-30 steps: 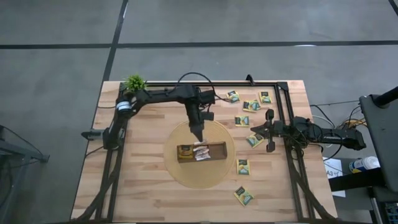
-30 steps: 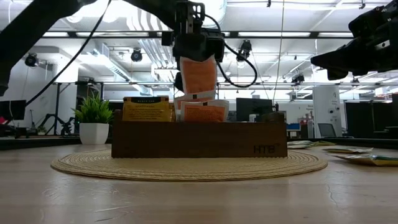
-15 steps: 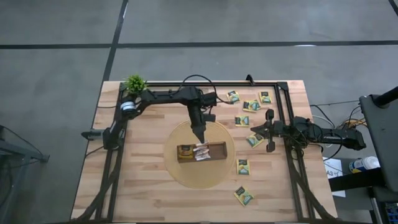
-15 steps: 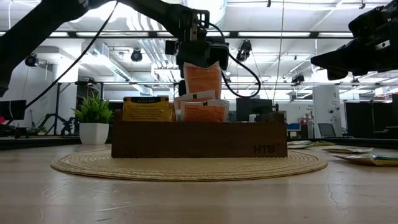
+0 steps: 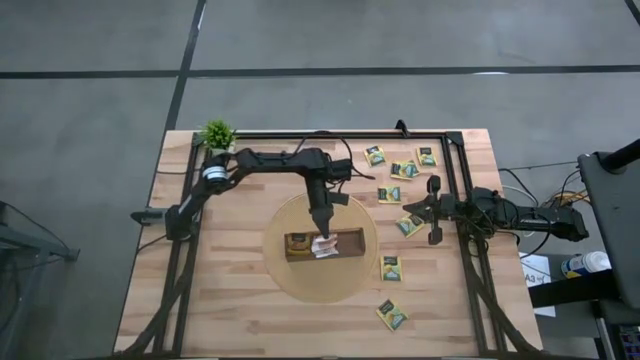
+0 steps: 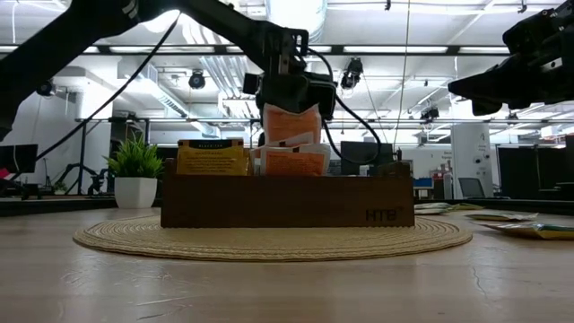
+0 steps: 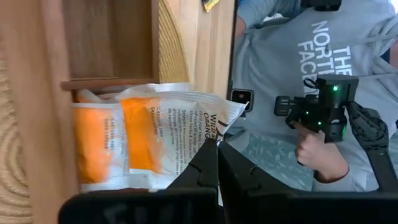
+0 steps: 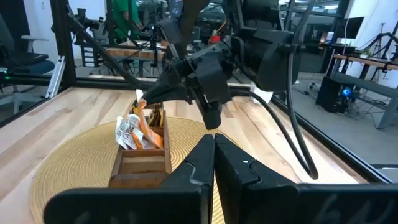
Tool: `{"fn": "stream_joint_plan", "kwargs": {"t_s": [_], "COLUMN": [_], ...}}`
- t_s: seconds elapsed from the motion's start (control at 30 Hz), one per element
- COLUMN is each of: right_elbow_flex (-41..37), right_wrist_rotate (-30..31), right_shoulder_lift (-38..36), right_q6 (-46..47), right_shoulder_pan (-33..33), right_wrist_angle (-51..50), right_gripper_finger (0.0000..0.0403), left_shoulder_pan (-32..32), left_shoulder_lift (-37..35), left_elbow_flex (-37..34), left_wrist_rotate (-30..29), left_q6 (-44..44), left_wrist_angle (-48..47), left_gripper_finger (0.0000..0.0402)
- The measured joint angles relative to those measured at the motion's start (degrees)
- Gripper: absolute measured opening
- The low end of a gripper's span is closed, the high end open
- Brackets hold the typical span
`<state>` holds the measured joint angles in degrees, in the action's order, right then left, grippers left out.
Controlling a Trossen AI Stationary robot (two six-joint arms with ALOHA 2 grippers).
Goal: Pick & Place Tea
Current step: Put the orange tea sachet into the mid section of the wooden organizer
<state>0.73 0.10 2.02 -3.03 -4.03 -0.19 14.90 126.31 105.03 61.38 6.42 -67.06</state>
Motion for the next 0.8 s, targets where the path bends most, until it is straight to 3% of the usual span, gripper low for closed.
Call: {"fn": "stream_joint_plan", "kwargs": {"t_s": [0.23,0.37,0.67,0.73,0.8], "right_elbow_flex": [0.01,0.00,0.02,0.00,0.01], "right_wrist_rotate": [-0.01,0.00,-0.02,0.00,0.00], "right_shoulder_lift": [0.00,0.00,0.00,0.00,0.00], "right_q6": [0.00,0.00,0.00,0.00,0.00], "right_shoulder_pan": [0.00,0.00,0.00,0.00,0.00], "right_wrist_angle": [0.01,0.02,0.00,0.02,0.01], "right_gripper_finger": [0.0009,0.0009,0.0009,0.0009,0.0009], "left_shoulder_pan": [0.46,1.08,3.24,3.39,3.47], "left_shoulder_lift": [2.30,2.33,2.18,2.18,2.18], "left_elbow_flex": [-0.02,-0.07,0.72,0.72,0.84], "left_wrist_rotate": [-2.25,-7.27,-7.91,-6.64,-0.72], "left_q6": [1.00,1.04,0.32,0.24,0.13], "left_wrist_angle": [0.16,0.12,-1.45,-1.50,-1.92], "left_gripper_finger": [0.0000,0.0000,0.0000,0.0000,0.0000]}}
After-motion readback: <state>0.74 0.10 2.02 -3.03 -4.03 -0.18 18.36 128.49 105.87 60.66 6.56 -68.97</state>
